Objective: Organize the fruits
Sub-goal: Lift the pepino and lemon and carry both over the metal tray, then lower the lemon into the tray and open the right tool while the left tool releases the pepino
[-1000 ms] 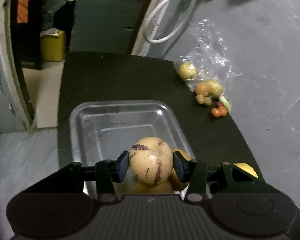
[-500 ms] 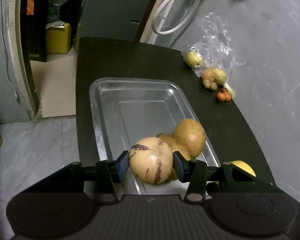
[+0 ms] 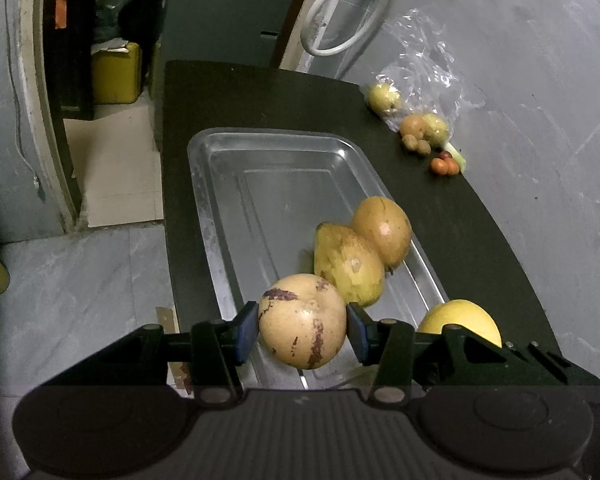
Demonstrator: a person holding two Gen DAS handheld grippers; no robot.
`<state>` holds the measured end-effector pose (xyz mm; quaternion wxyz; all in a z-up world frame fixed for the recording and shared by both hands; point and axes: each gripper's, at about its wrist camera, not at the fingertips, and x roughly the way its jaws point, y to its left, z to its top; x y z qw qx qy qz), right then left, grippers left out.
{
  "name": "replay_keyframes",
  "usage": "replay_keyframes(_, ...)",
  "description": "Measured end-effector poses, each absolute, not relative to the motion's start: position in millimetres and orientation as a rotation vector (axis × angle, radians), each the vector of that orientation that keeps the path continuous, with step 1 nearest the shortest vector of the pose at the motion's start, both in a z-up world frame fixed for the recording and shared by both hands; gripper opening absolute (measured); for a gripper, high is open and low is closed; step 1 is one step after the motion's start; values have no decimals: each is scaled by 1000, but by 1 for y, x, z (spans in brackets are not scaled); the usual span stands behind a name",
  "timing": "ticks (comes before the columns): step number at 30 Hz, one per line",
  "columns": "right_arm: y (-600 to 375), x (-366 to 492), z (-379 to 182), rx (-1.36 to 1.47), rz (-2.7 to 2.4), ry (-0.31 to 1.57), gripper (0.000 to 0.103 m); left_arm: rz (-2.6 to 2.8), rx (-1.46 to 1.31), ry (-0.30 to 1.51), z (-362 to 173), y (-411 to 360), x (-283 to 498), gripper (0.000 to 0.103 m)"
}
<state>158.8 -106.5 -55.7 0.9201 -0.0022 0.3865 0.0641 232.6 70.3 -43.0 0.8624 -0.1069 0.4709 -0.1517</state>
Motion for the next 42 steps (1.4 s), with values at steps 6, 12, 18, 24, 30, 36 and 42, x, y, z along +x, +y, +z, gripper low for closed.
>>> replay_keyframes(6, -104, 157, -58, -15, 135, 806, 55, -323, -205, 990, -44, 67, 227, 51)
replay_keyframes(12, -102, 158, -60, -22, 133, 823, 55, -328, -216, 1009, -49, 65, 223, 51)
replay_keyframes(18, -102, 161, -63, -29, 129, 839, 56, -330, -214, 1022, -52, 63, 221, 51)
replay_keyframes(24, -100, 163, -67, -30, 130, 861, 56, -316, -213, 1055, -57, 62, 222, 51)
replay_keyframes(30, -100, 164, -73, -34, 134, 880, 56, -317, -204, 1074, -61, 58, 223, 52)
replay_keyframes(36, -101, 164, -76, -31, 144, 891, 56, -321, -202, 1087, -64, 55, 220, 51)
replay_keyframes(42, -102, 164, -74, -36, 147, 884, 56, -313, -213, 1070, -60, 58, 219, 53)
